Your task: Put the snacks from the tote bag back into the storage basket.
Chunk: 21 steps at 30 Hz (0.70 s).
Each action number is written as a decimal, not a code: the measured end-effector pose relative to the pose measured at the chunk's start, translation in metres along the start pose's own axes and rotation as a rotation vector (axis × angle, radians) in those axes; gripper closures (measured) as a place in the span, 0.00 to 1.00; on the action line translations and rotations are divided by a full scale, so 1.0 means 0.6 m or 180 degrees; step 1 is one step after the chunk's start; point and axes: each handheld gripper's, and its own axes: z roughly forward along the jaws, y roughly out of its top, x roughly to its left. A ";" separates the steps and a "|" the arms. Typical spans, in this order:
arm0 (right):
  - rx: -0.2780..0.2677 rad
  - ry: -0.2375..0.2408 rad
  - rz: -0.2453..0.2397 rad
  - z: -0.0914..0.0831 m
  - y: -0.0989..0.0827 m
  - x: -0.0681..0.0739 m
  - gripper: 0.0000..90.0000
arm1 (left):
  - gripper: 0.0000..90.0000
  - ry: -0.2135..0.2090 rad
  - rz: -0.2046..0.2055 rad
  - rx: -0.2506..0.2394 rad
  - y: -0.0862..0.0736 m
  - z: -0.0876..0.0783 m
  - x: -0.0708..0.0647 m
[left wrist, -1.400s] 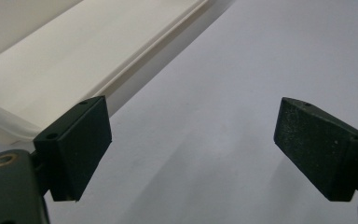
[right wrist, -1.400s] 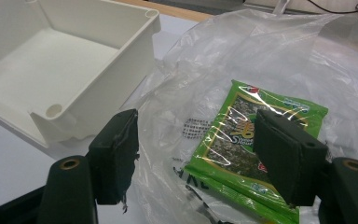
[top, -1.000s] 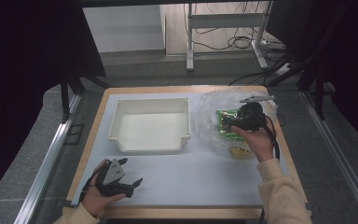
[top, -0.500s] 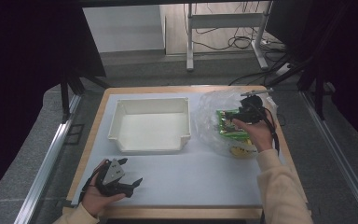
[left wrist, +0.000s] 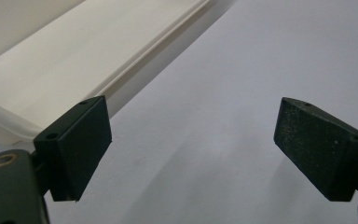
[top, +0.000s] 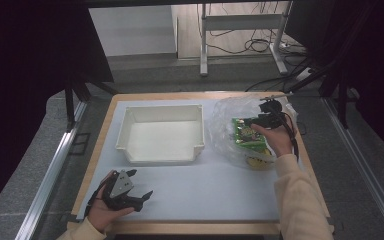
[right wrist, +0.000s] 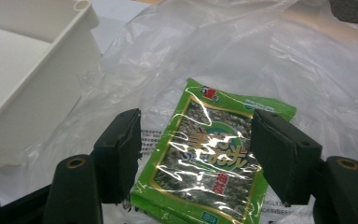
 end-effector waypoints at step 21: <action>0.0208 -0.0107 0.0258 0.026 -0.013 -0.052 0.45 | 0.12 0.0003 0.0007 0.0013 -0.001 0.000 0.002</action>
